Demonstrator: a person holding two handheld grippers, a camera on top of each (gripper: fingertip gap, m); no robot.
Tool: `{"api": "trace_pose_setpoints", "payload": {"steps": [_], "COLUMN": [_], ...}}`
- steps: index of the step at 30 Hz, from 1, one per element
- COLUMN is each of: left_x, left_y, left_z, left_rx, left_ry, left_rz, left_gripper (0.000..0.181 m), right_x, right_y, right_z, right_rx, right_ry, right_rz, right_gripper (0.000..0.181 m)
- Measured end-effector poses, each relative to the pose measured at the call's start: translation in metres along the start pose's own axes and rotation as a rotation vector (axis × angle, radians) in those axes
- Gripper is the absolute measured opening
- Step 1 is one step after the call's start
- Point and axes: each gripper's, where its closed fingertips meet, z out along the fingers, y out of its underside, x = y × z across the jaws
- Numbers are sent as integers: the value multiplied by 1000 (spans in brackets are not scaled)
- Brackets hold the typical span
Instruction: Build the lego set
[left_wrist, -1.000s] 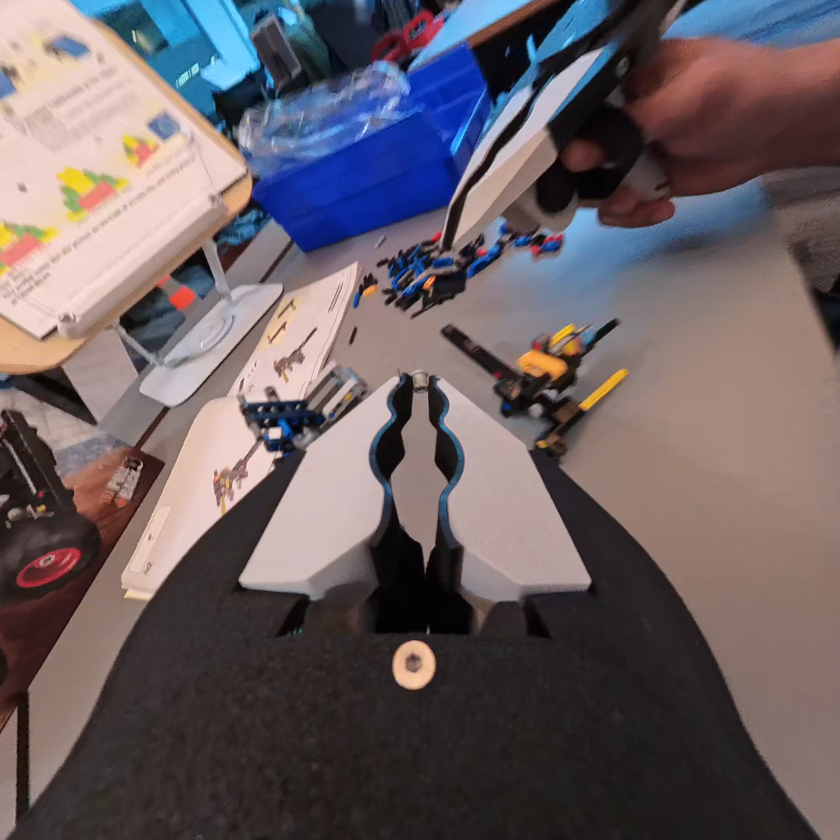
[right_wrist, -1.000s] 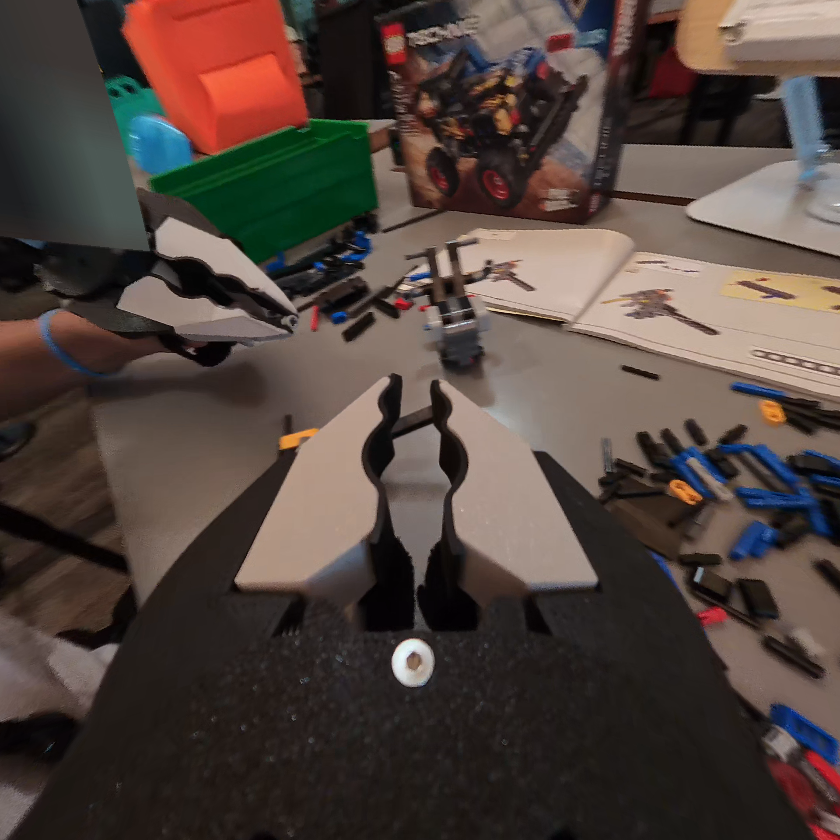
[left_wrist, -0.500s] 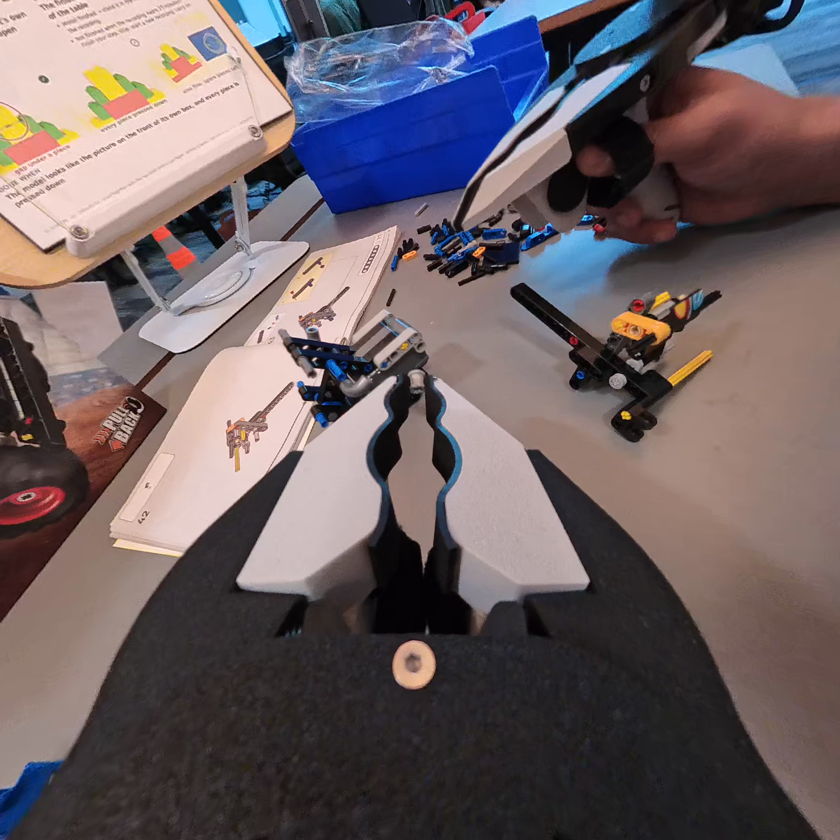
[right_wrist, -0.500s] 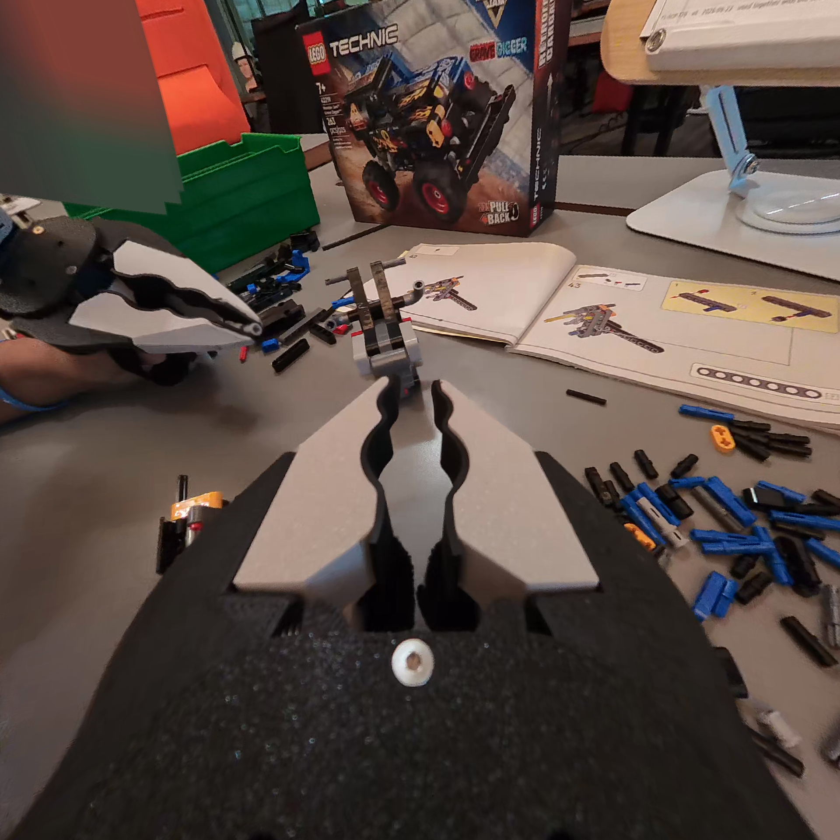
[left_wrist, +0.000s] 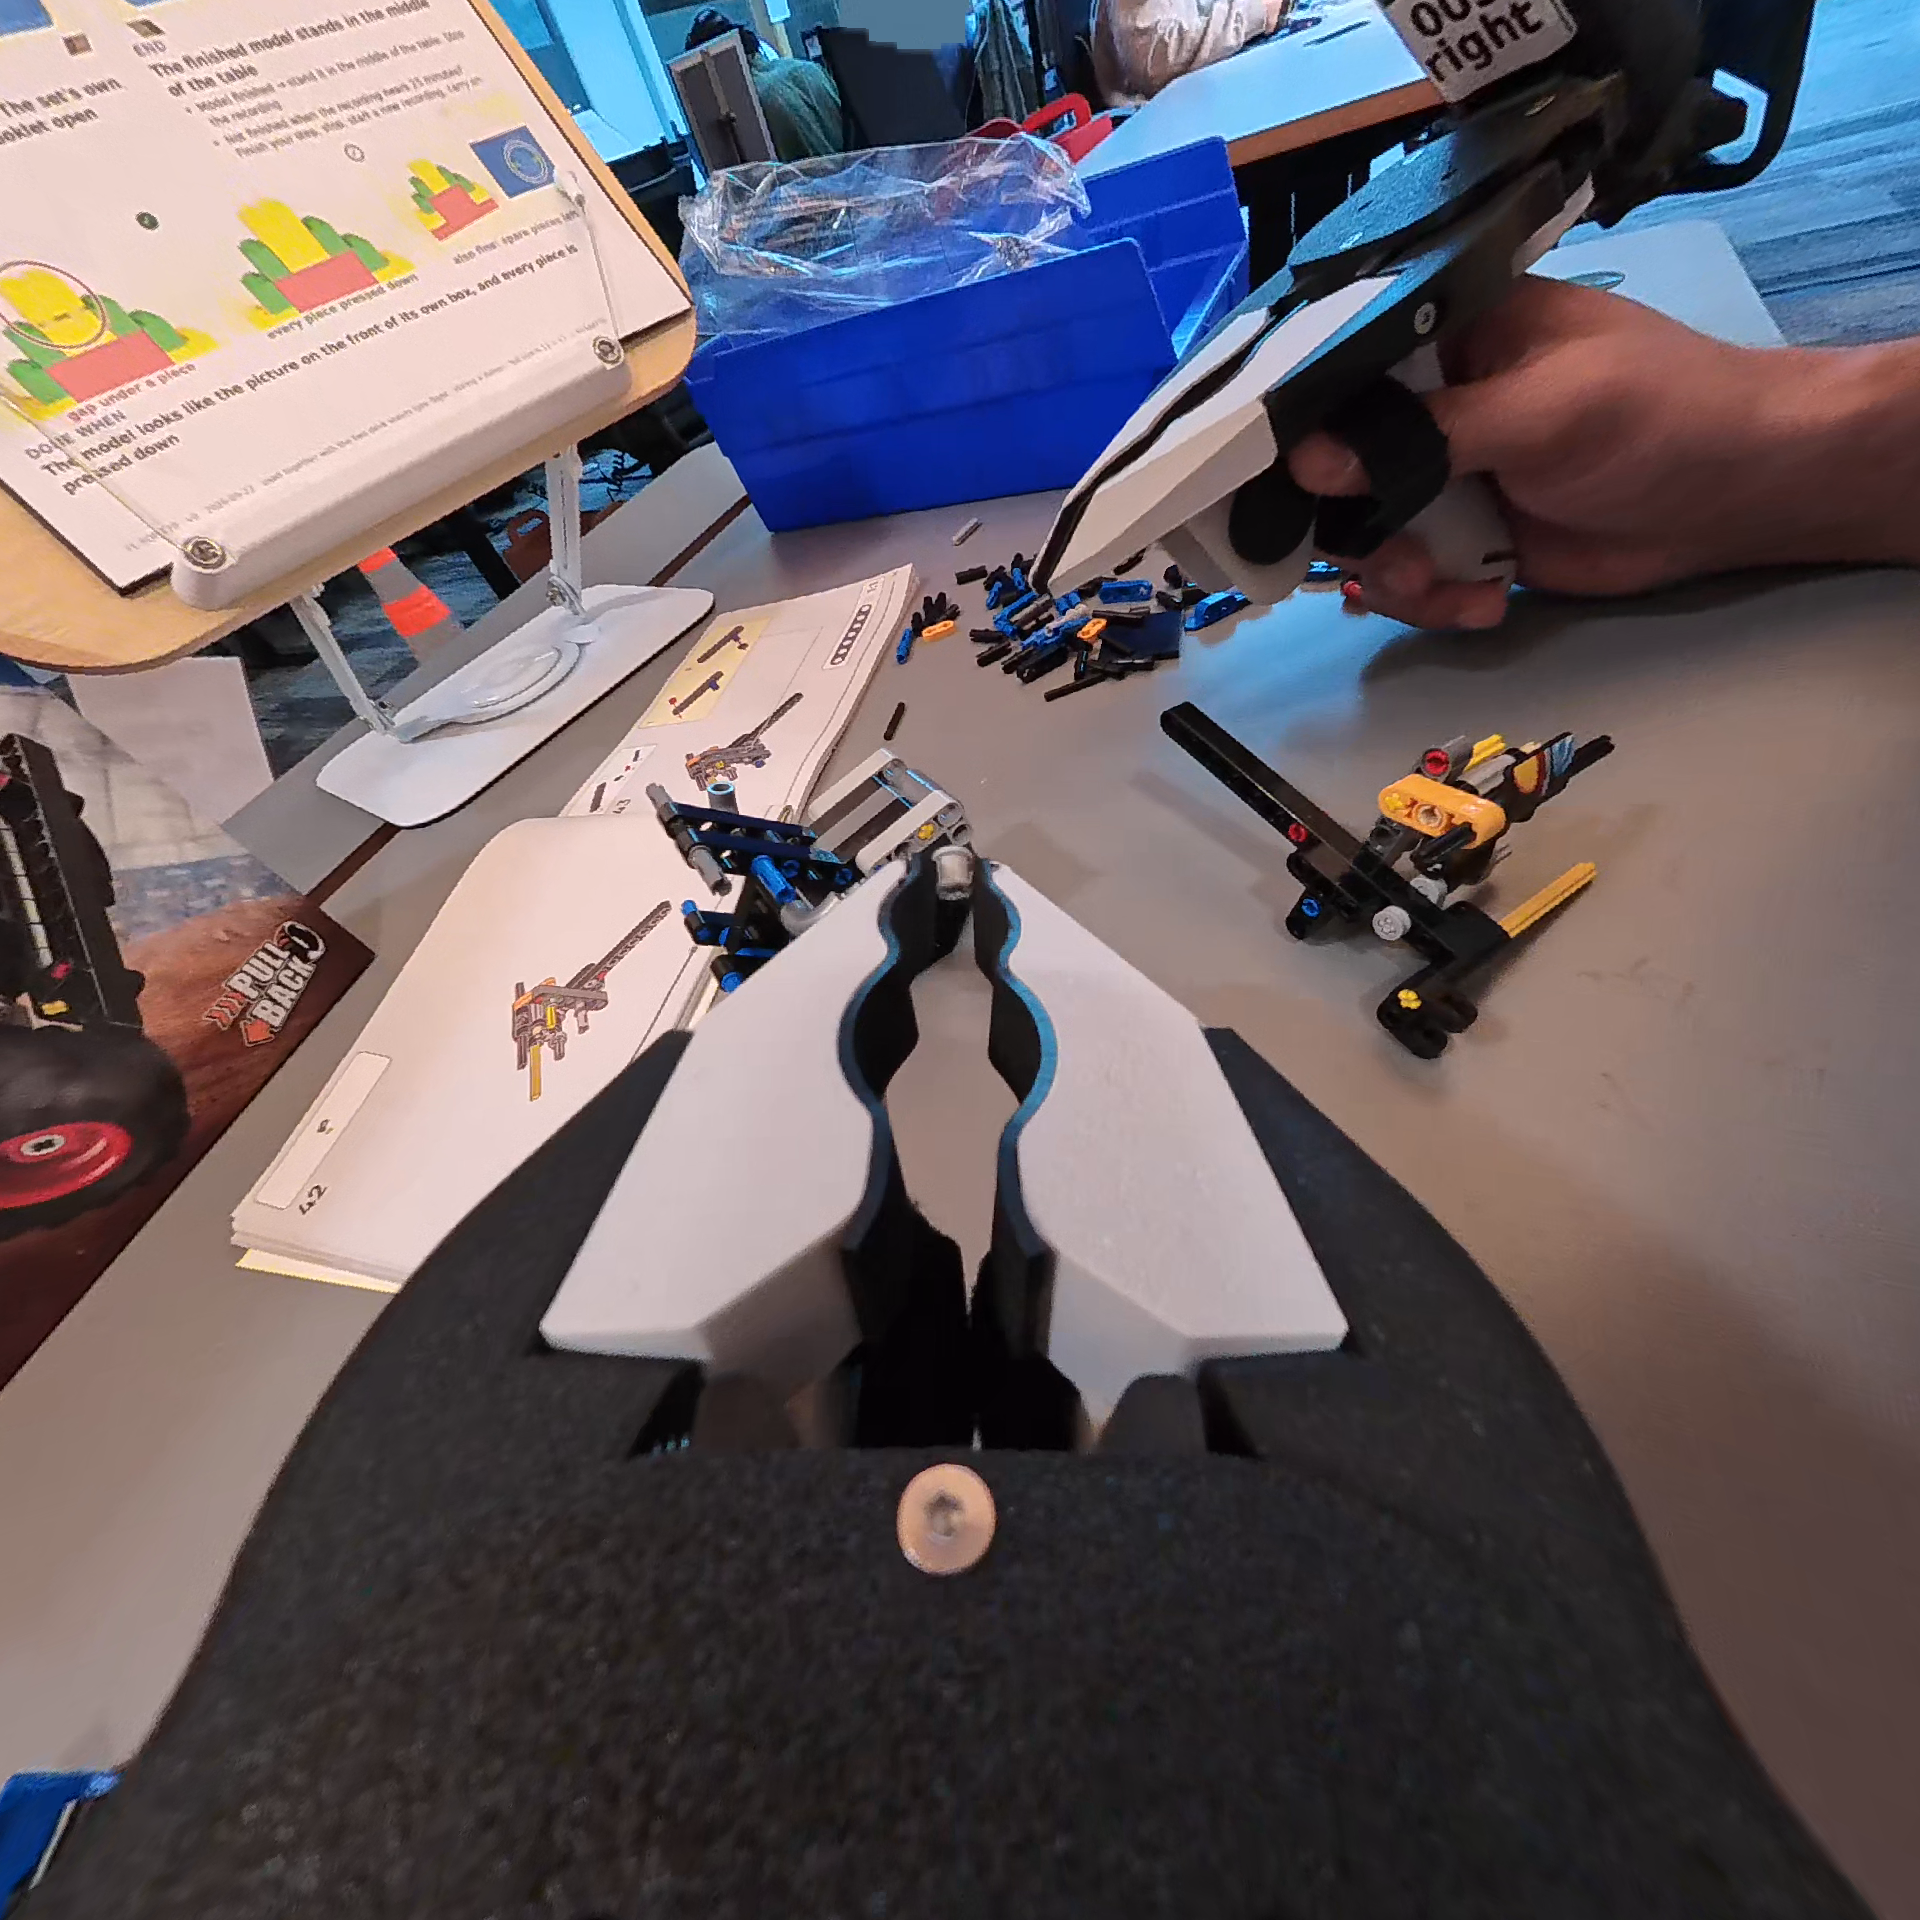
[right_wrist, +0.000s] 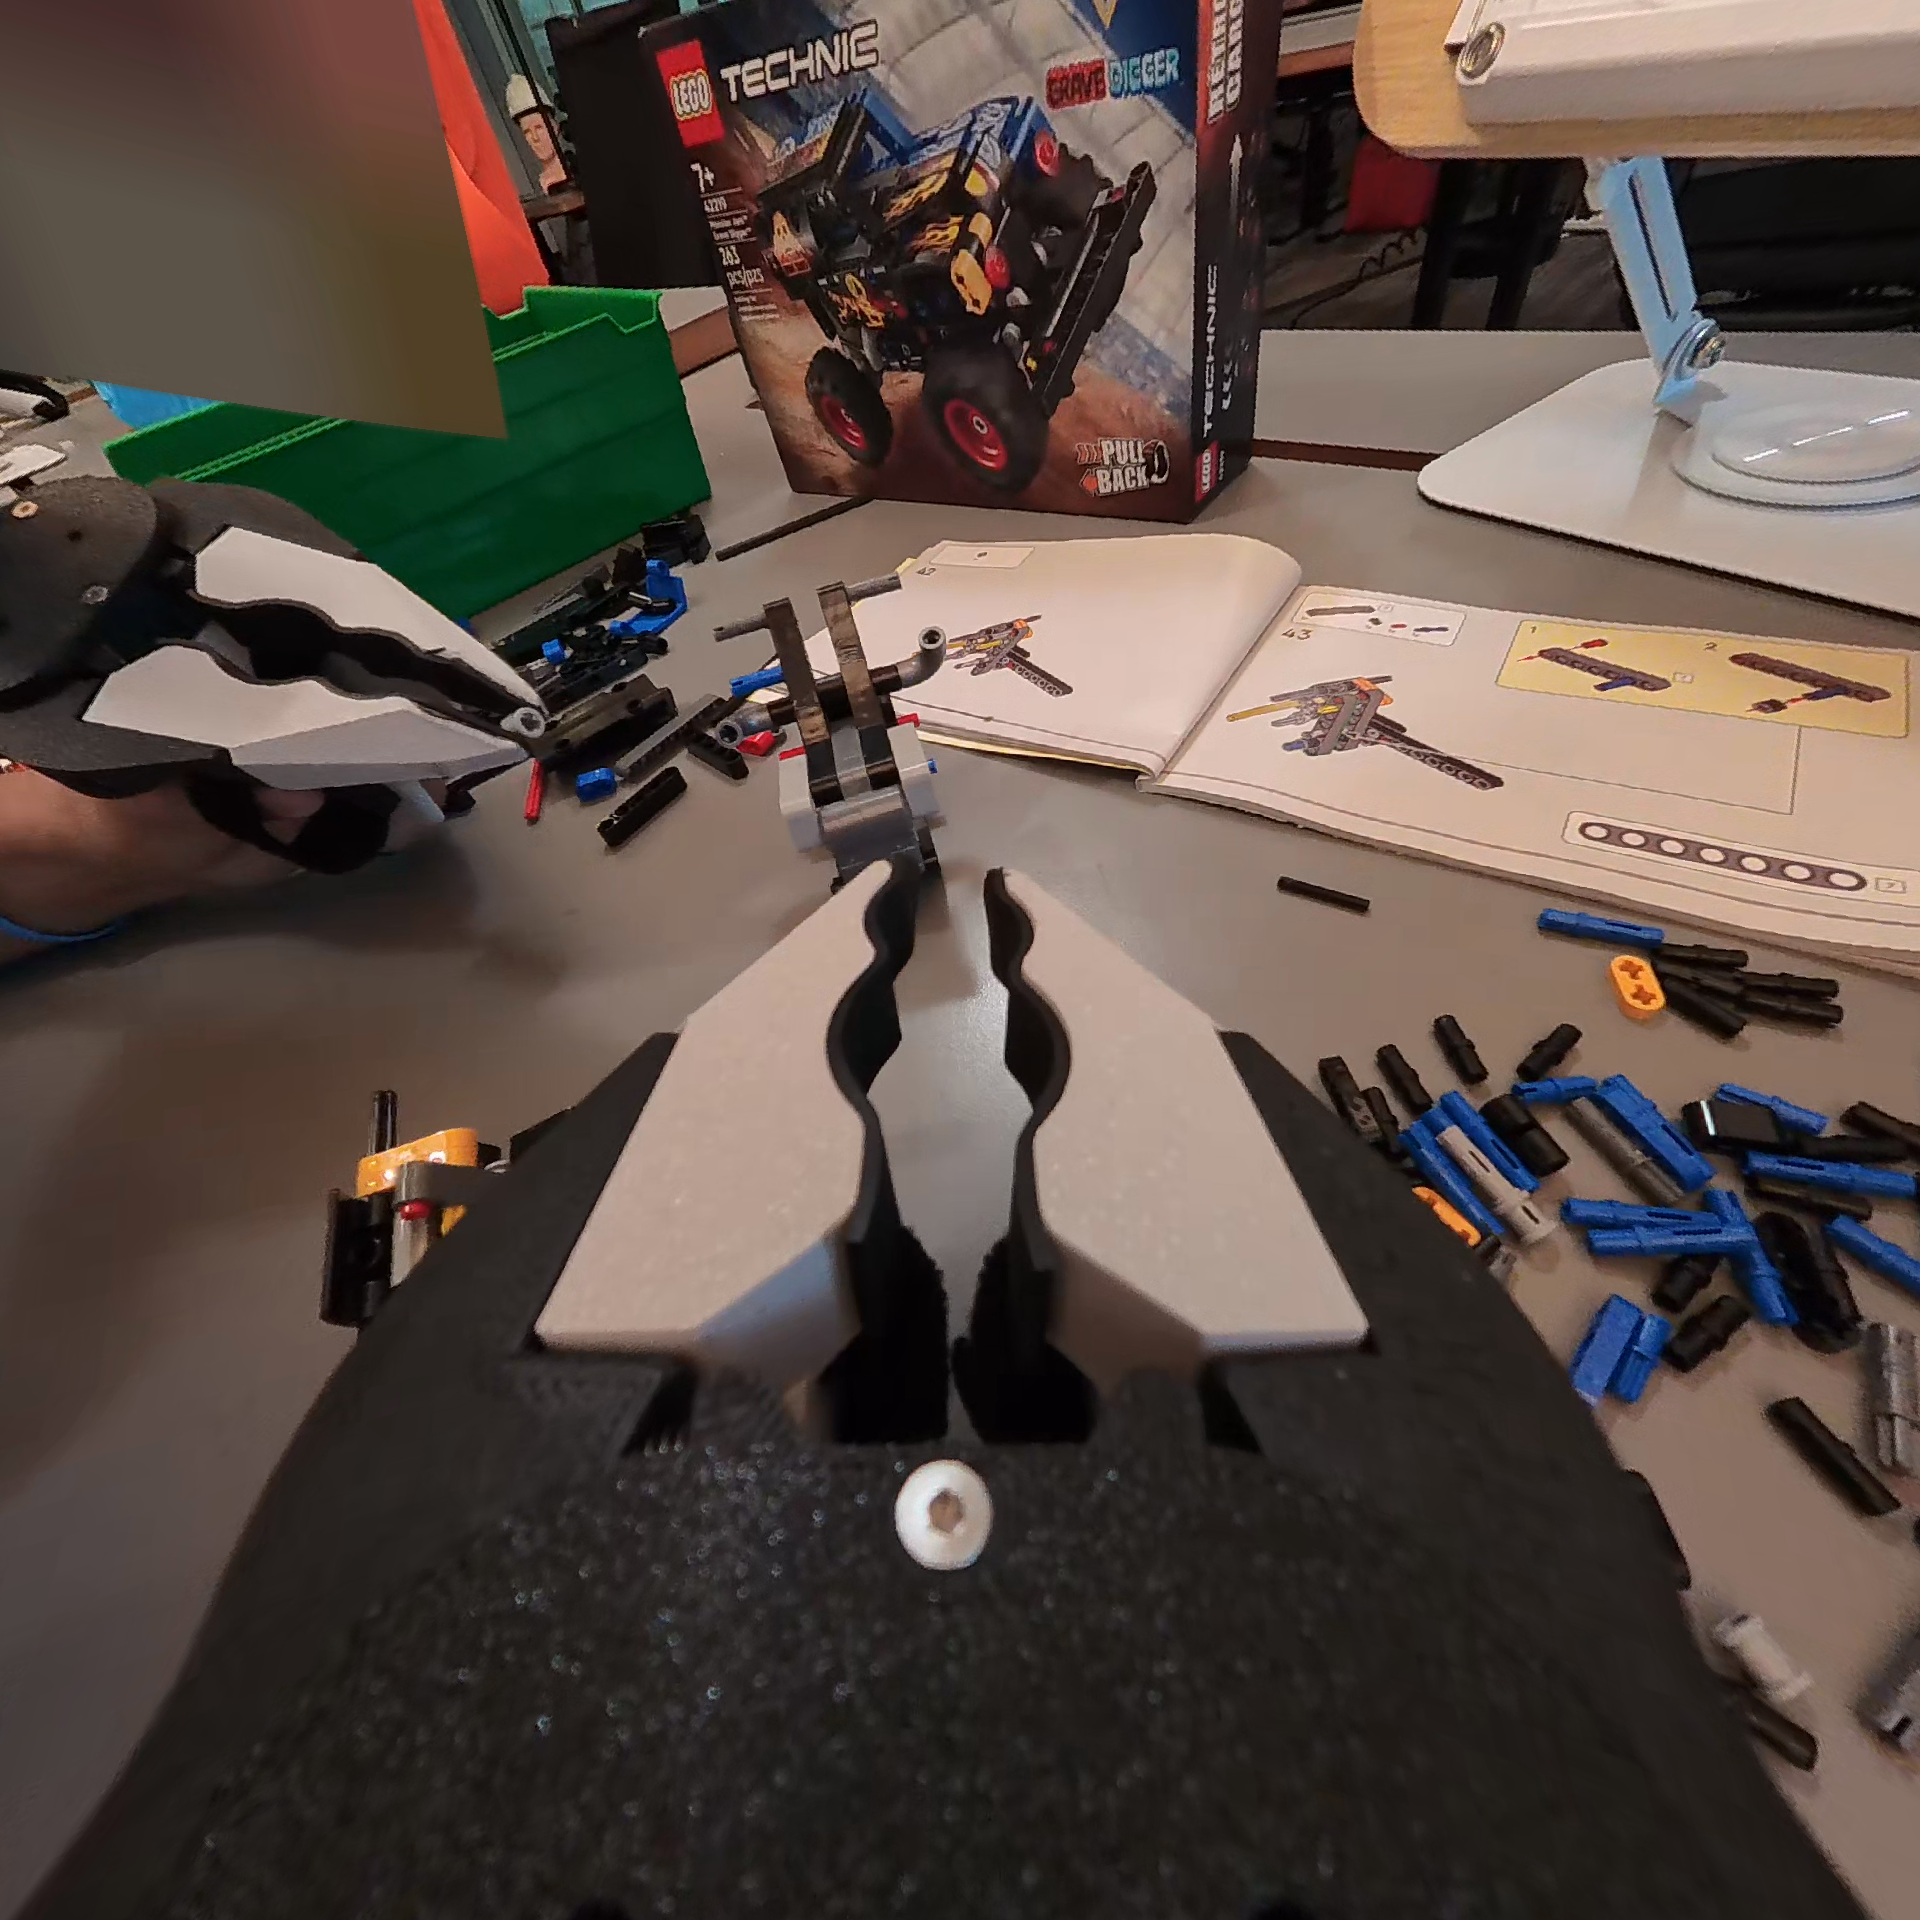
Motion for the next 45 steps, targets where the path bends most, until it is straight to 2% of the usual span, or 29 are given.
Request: {"api": "trace_pose_setpoints", "payload": {"steps": [19, 23, 26, 30, 41, 45], "left_x": [7, 9, 13, 20, 25, 28], "left_y": [-5, -9, -10, -13, -12, -10], "left_z": [4, 4, 3, 2, 2, 2], "left_rx": [14, 33, 36, 54, 48, 34], "left_ry": [0, -4, -17, 4, 3, 5], "left_rz": [14, 31, 91, 100, 142, 156], "left_gripper": [5, 5, 5, 5, 5, 5], "right_x": [-13, -40, -60, -75, -75, -73], "right_y": [-4, -16, -17, -22, -25, -8], "right_z": [-3, -4, -1, -3, -23, -34], "right_rx": [12, 58, 12, 10, 48, -26], "right_ry": [-37, -194, -326, -403, -348, -312], "right_rz": [-40, 14, 83, 112, -6, -29], "right_gripper": [12, 12, 16, 16, 22, 22]}}
